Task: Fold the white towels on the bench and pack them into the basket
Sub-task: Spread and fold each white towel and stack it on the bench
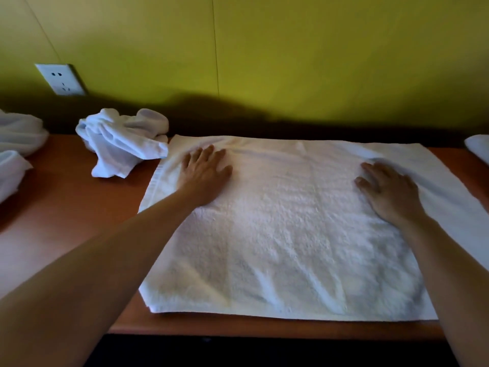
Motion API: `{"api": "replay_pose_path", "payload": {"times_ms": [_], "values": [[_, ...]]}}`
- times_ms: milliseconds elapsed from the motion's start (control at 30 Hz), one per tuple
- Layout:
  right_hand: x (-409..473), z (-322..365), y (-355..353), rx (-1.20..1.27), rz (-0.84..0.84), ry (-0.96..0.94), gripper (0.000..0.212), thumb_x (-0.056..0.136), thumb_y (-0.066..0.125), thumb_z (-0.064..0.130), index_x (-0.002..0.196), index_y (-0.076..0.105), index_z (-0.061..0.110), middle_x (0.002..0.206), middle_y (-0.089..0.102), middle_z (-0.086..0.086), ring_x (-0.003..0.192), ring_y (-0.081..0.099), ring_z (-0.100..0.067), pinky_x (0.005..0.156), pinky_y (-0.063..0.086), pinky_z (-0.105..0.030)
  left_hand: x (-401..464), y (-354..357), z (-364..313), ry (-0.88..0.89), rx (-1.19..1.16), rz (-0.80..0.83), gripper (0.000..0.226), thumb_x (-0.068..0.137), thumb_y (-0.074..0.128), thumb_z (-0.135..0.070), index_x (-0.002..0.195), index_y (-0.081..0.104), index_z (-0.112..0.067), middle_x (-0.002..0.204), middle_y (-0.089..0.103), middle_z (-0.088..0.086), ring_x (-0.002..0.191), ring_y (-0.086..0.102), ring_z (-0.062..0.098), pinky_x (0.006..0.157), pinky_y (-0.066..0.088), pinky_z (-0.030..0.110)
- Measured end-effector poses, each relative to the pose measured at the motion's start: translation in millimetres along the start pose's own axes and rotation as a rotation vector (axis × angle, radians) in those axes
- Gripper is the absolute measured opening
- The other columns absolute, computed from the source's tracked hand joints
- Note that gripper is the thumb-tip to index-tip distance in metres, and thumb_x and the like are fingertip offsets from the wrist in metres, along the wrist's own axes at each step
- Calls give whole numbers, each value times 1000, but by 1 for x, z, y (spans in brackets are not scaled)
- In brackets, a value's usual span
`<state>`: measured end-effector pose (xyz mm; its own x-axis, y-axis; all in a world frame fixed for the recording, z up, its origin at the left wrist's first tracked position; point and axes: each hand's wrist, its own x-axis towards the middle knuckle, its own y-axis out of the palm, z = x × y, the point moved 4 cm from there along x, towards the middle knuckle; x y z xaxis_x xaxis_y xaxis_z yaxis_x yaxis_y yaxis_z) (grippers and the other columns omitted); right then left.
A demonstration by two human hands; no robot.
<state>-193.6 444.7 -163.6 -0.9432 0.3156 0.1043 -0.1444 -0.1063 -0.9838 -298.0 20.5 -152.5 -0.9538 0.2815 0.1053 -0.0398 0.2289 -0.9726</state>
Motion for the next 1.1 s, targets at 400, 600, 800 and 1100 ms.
{"api": "replay_pose_path", "payload": {"times_ms": [400,600,800,1100], "values": [[-201,288,-22,508,12,-516,23,86,66,27,109,64,22,97,63,2,85,58,-20,79,47,-39,-109,-46,66,-404,-74,-50,51,92,64,-29,138,43,-17,133,51,13,115,49,37,95,41,49],[-266,341,-13,289,319,-521,55,70,69,63,112,56,31,103,57,7,90,53,-19,81,45,-37,-113,-62,69,-826,-551,181,40,82,71,-20,121,62,-15,108,68,2,100,63,24,77,45,29],[-262,321,-31,344,294,-438,36,74,84,18,98,59,28,73,55,11,63,56,-14,62,46,-30,-121,-87,47,-1006,-736,249,15,84,70,-9,79,62,-21,75,60,-1,62,55,13,53,43,21],[-252,282,-99,866,492,-154,21,90,52,33,108,42,30,94,53,13,86,45,-3,76,43,-24,-102,-95,32,-1404,-1302,347,27,90,68,-26,70,56,-13,60,49,0,51,51,16,43,48,22]]}}
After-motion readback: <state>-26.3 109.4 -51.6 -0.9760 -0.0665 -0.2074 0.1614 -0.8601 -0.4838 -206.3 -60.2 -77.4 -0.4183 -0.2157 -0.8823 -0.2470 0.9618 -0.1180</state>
